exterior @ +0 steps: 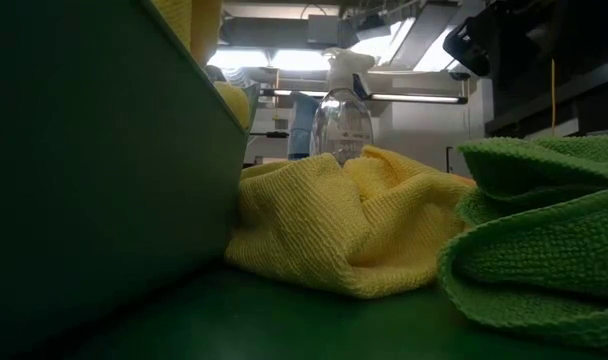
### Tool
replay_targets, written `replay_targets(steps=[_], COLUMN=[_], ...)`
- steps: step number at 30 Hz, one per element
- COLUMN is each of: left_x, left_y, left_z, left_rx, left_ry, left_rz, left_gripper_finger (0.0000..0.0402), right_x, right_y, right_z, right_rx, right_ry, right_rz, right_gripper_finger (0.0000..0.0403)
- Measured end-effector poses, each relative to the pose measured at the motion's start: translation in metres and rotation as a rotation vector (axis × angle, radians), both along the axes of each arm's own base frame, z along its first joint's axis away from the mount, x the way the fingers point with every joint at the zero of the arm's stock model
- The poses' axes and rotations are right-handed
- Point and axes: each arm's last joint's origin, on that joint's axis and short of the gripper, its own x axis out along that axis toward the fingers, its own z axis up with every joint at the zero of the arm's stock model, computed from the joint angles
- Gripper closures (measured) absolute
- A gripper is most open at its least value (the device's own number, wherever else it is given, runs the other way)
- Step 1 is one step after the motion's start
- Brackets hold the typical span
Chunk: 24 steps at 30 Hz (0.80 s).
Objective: Sort microfiber towel by color & place in baskets
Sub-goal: Put the orange towel into the white bin
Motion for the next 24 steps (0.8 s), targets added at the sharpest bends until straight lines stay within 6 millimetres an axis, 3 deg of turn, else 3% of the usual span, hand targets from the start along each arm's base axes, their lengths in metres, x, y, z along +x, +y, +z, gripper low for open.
replay_targets(steps=[11,24], left_x=[0.009,0.003], left_y=[0.029,0.054], left_z=[-0.034,-0.05], left_rx=[-0.045,-0.121], left_ry=[0.267,0.311], left_rz=[-0.024,0.057], left_gripper_finger=[0.0254,0.0268], right_x=[0.003,0.004], right_y=[0.001,0.002], right_z=[0.002,0.003], right_rx=[0.026,0.048], right_ry=[-0.025,-0.032], right_rz=[-0.021,-0.049], right_gripper_finger=[0.0221,0.0221])
